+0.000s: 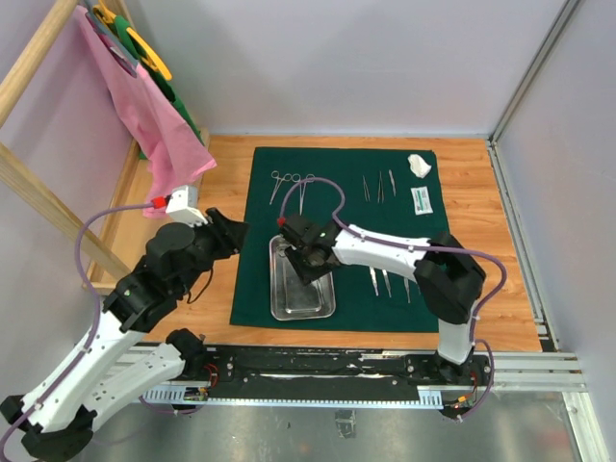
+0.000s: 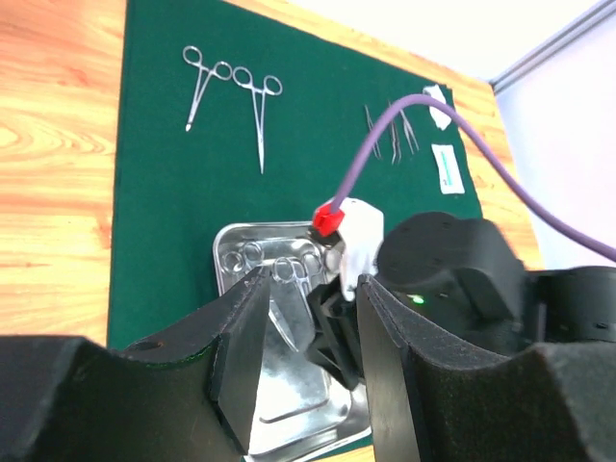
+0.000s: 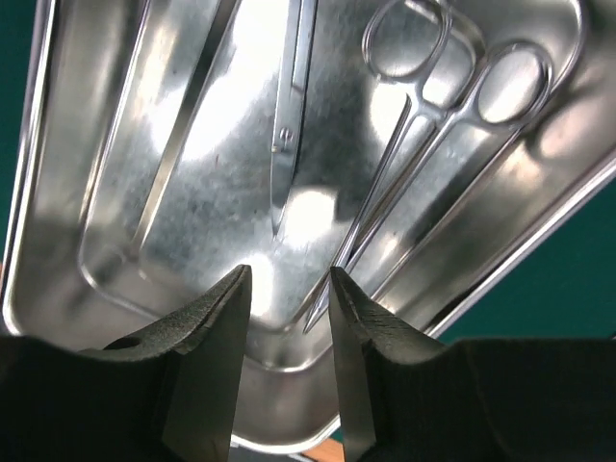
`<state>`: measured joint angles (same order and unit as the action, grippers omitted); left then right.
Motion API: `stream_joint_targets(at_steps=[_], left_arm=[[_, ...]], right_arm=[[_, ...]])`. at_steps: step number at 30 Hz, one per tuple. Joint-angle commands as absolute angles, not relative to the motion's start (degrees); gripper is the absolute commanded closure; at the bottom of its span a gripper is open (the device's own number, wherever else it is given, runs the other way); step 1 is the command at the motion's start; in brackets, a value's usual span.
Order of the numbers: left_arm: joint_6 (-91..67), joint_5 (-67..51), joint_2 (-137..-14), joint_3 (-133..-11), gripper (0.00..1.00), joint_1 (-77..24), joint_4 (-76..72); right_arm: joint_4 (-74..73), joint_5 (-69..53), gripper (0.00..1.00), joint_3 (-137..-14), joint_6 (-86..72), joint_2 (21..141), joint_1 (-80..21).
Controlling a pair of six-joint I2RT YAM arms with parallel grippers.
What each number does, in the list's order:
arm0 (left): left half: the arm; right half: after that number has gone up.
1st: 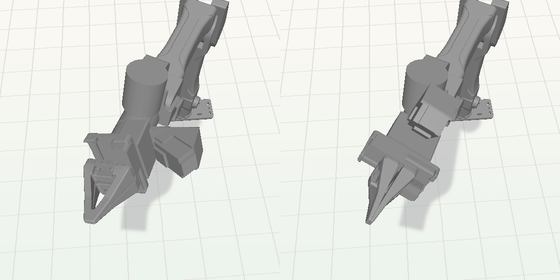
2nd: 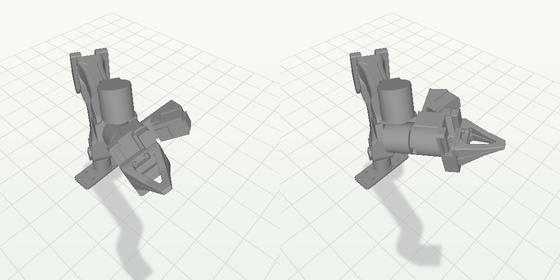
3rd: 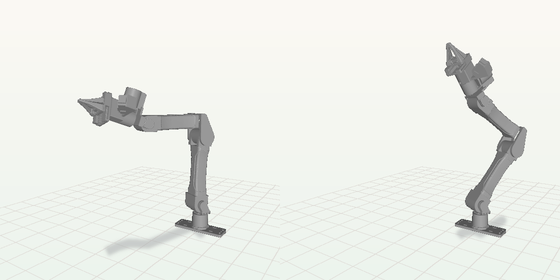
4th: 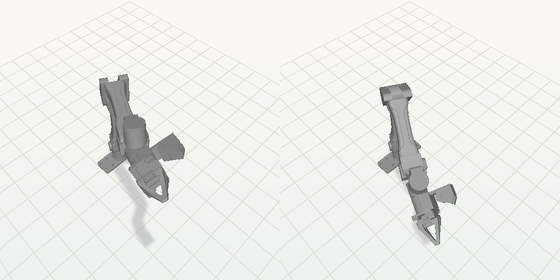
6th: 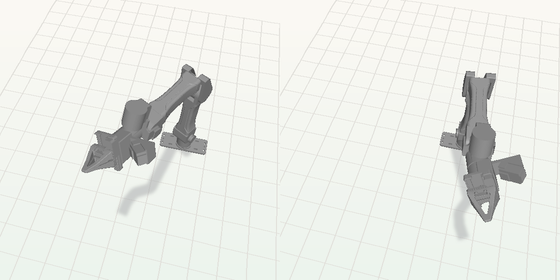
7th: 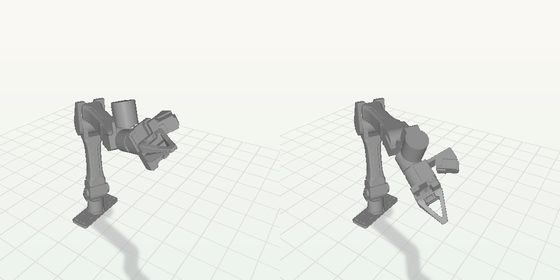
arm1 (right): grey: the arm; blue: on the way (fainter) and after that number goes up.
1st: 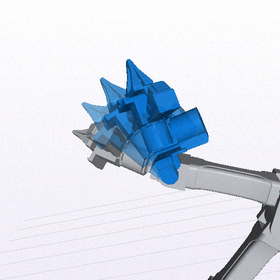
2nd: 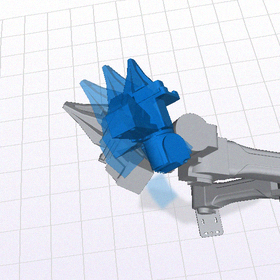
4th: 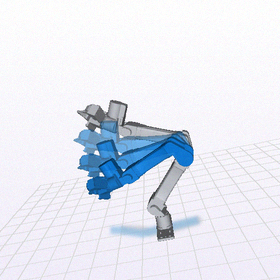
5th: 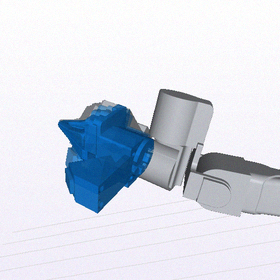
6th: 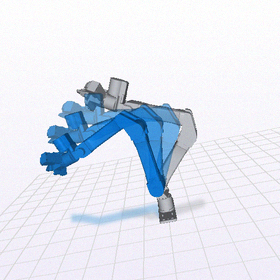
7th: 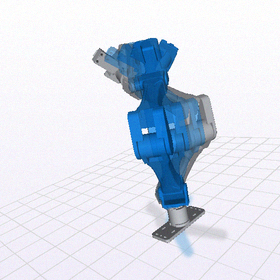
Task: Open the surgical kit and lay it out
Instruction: Pick up the medical item from the container.
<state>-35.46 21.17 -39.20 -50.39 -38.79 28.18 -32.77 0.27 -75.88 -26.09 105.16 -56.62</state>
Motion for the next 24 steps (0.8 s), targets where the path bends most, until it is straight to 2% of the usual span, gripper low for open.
stream_joint_targets(at_steps=[1,14,19,24], left_arm=[[-35.9,24.5,-36.6,-51.9,0.54,-38.6,33.1],[-34.6,25.8,-34.4,-52.9,0.54,-38.6,35.3],[-34.4,25.9,-34.5,-53.0,0.54,-38.6,35.5],[-34.6,25.8,-34.3,-52.7,0.54,-38.6,35.6]], right_arm=[[-39.3,8.8,0.61,-82.9,-23.4,110.5,-58.8],[-39.8,6.7,0.62,-87.6,-22.9,119.1,-59.0],[-39.6,5.7,0.73,-87.4,-23.1,120.1,-59.0],[-39.7,5.6,0.77,-85.5,-24.4,119.4,-59.0]])
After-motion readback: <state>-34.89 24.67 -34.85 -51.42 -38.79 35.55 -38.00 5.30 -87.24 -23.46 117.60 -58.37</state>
